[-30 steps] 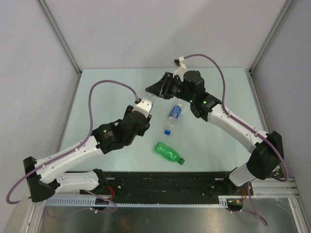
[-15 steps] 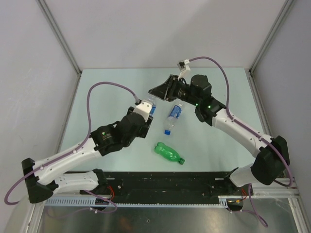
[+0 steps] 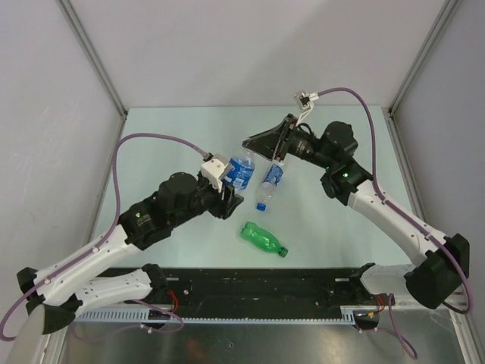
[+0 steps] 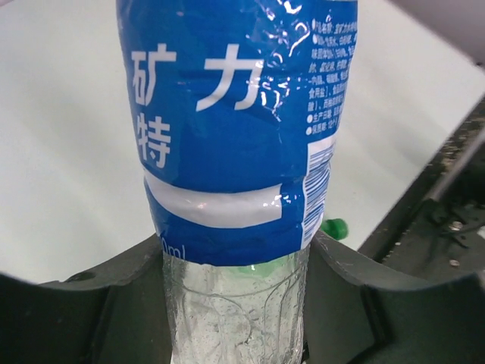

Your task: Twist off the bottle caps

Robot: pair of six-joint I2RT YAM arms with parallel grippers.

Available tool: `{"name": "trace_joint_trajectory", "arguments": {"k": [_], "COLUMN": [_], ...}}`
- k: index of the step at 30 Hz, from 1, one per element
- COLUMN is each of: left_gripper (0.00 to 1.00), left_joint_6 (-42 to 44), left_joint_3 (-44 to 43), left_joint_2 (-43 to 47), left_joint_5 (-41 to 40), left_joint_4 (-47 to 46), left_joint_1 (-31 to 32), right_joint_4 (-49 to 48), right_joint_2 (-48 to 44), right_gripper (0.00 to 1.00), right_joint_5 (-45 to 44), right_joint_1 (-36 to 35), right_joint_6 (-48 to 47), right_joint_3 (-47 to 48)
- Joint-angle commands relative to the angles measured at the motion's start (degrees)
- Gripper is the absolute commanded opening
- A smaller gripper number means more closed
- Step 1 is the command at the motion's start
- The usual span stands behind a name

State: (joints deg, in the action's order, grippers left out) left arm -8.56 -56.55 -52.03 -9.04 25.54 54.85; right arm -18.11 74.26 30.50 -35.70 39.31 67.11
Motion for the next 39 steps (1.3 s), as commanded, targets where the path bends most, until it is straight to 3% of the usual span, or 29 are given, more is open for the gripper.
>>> {"name": "trace_joint_trajectory", "arguments": {"k": [1, 7, 14, 19, 23, 25, 28, 31, 35, 39], "left_gripper": [0.0, 0.0, 0.0, 0.0, 0.0, 0.0, 0.0, 0.0, 0.0, 0.0], "left_joint_6": [2.79, 0.32, -3.04, -4.58, -5.04, -5.3, -6.07, -6.78, -5.7, -3.63], "left_joint_3": [0.6, 1.04, -0.53, -1.37, -1.0, -0.39, 1.09, 2.8, 4.01, 3.93], "left_joint_2": [1.77, 2.13, -0.58, -0.99, -0.82, -0.82, -0.98, -1.19, -1.18, -1.69], "left_joint_5": [23.46, 43.19, 60.78, 64.72, 62.72, 60.89, 57.41, 54.53, 47.46, 39.34], "left_joint_4": [-9.22, -14.47, -19.84, -22.66, -22.97, -22.99, -22.92, -22.48, -19.73, -15.94], "left_joint_1": [-2.51, -6.71, -7.59, -7.64, -7.7, -7.84, -8.99, -11.11, -12.57, -12.74], "right_joint_4": [-7.98, -16.15, -31.79, -35.99, -31.15, -27.39, -24.4, -23.61, -19.52, -14.76], "right_joint_2": [-3.65, -5.23, -3.97, -4.18, -5.02, -5.49, -5.95, -6.68, -8.86, -10.43], "right_gripper": [0.0, 0.0, 0.0, 0.0, 0.0, 0.13, 0.55, 0.81, 0.96, 0.99], "right_joint_5": [9.64, 20.16, 31.71, 33.28, 30.28, 28.13, 25.28, 22.77, 18.55, 14.23], "right_joint_1": [0.22, 2.64, 3.79, 3.76, 4.31, 4.61, 5.72, 7.41, 9.33, 9.97], "right_joint_6": [0.12, 2.12, 11.02, 12.38, 9.96, 8.17, 7.61, 8.37, 5.63, 2.59], "right_joint_3": [-1.31, -2.56, -2.83, -2.99, -2.93, -2.99, -2.98, -3.0, -3.15, -3.17]}}
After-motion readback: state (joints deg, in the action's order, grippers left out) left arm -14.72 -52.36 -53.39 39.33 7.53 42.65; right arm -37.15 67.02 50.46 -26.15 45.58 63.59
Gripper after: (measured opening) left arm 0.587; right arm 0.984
